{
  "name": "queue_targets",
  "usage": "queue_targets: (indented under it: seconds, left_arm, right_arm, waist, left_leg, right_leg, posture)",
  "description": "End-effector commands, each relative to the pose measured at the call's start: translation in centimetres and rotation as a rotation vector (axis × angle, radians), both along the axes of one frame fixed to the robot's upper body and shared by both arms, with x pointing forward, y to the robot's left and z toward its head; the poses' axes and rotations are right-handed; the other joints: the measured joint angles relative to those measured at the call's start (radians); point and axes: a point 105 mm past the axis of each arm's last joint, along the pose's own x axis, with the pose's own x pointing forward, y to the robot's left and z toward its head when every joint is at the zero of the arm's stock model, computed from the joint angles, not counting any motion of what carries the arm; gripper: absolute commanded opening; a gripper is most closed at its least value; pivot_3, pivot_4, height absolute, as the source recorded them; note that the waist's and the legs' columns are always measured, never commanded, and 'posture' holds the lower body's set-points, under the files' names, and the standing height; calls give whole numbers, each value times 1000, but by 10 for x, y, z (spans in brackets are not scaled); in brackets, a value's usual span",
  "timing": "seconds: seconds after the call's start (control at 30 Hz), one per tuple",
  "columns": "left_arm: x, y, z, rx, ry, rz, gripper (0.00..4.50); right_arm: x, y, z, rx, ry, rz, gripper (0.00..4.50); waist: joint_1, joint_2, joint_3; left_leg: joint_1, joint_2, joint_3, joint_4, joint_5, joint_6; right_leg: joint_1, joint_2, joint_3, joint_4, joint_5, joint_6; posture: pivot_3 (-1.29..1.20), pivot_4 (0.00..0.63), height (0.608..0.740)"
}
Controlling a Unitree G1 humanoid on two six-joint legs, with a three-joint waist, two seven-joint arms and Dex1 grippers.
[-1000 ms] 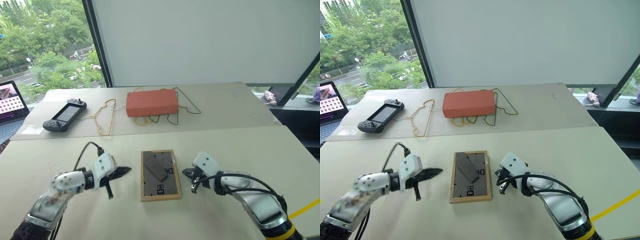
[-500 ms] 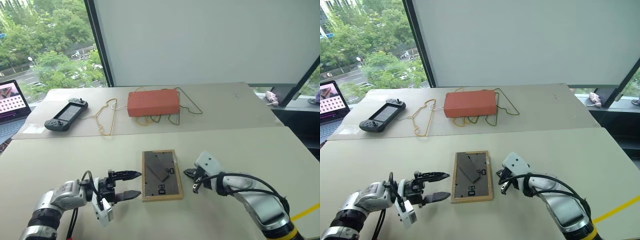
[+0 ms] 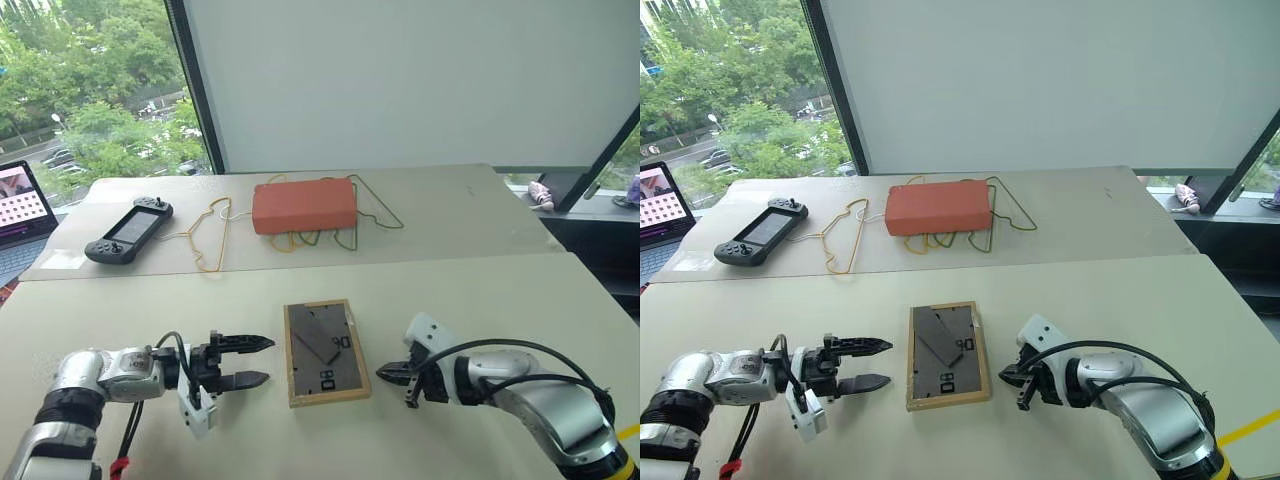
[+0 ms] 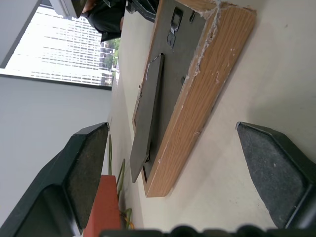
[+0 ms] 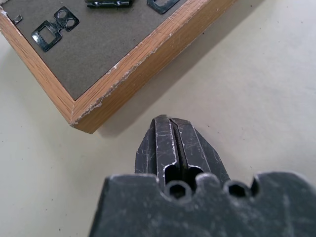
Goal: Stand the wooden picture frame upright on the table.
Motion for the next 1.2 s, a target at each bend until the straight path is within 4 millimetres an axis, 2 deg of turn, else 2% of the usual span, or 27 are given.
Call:
queue_targets:
  seconds: [0.03, 0.1, 0.27, 0.6, 0.8, 0.87, 0.97, 1.03, 1.1, 1.13, 1.2]
  left_arm:
    - [-2, -20, -15, 15, -15, -56, 4468]
    - [0, -29, -15, -8, -36, -75, 4468]
    - [1, -37, -13, -24, -55, -122, 4468]
    - [0, -47, -9, -37, -51, -180, 4468]
    - [5, -41, -3, -63, -44, -143, 4468]
    - [5, -36, -7, -35, -28, -134, 4468]
    - [4, -29, -8, -35, 0, -116, 3754]
    - [4, -25, -10, -27, 16, -99, 2913]
    - [2, -20, -11, -20, 17, -89, 2270]
    - [1, -17, -13, -11, 18, -81, 1775]
    - [-1, -12, -14, -4, 18, -69, 1167]
  right_arm:
    - [-4, 17, -17, -20, 65, 41, 0]
    - [-3, 28, -16, -30, 56, 77, 0]
    - [-1, 47, -11, -27, 36, 126, 0]
    - [-3, 66, -7, 0, 34, 161, 0]
    - [-1, 56, -10, -19, 32, 125, 0]
    - [0, 51, -12, -32, 30, 112, 0]
    - [1, 47, -11, -29, 28, 99, 0]
    - [3, 44, -11, -31, 25, 86, 0]
    - [4, 41, -11, -37, 22, 80, 0]
    - [5, 39, -10, -35, 20, 72, 0]
    - [5, 38, -10, -34, 17, 66, 0]
  waist:
    - [1, 0, 0]
    - [3, 0, 0]
    - [2, 1, -3]
    - [0, 2, -5]
    - [0, 2, -5]
    - [0, 2, -5]
    - [-1, 2, -5]
    - [1, 2, -5]
    - [2, 2, -5]
    - [2, 2, -5]
    - [2, 2, -5]
  left_leg:
    - [1, 0, 0, 0, -1, 1]
    - [2, 0, 0, 0, -1, 2]
    - [3, 0, 0, 0, 0, 0]
    - [5, 1, -1, 0, 1, -1]
    - [2, 1, 0, 0, 1, -1]
    - [1, 1, -1, 0, 1, -1]
    - [0, 1, -1, 0, 1, -1]
    - [-2, 1, -1, 0, 1, -2]
    - [-3, 1, -1, 0, 2, -3]
    - [-3, 1, -1, 0, 2, -4]
    - [-3, 1, 0, 0, 2, -4]
  right_leg:
    - [1, 0, 0, 0, -3, 4]
    - [2, 0, 0, 1, -4, 7]
    - [4, 0, 0, 3, -4, 7]
    - [1, 0, 0, 3, -4, 6]
    - [0, 0, 0, 2, -2, 4]
    - [-1, 0, 0, 2, -3, 5]
    - [-2, 0, -1, 2, -3, 4]
    - [-4, 0, -1, 2, -2, 4]
    - [-4, 0, -1, 2, -1, 2]
    - [-5, 0, -1, 2, 0, 1]
    - [-5, 0, -1, 2, 0, 1]
  posture:
    - [0, 150, 740]
    - [0, 150, 740]
    - [0, 150, 740]
    - [0, 150, 740]
    - [0, 150, 740]
    - [0, 150, 740]
    - [0, 150, 740]
    - [0, 150, 740]
    - [0, 150, 740]
    - [0, 150, 740]
    - [0, 150, 740]
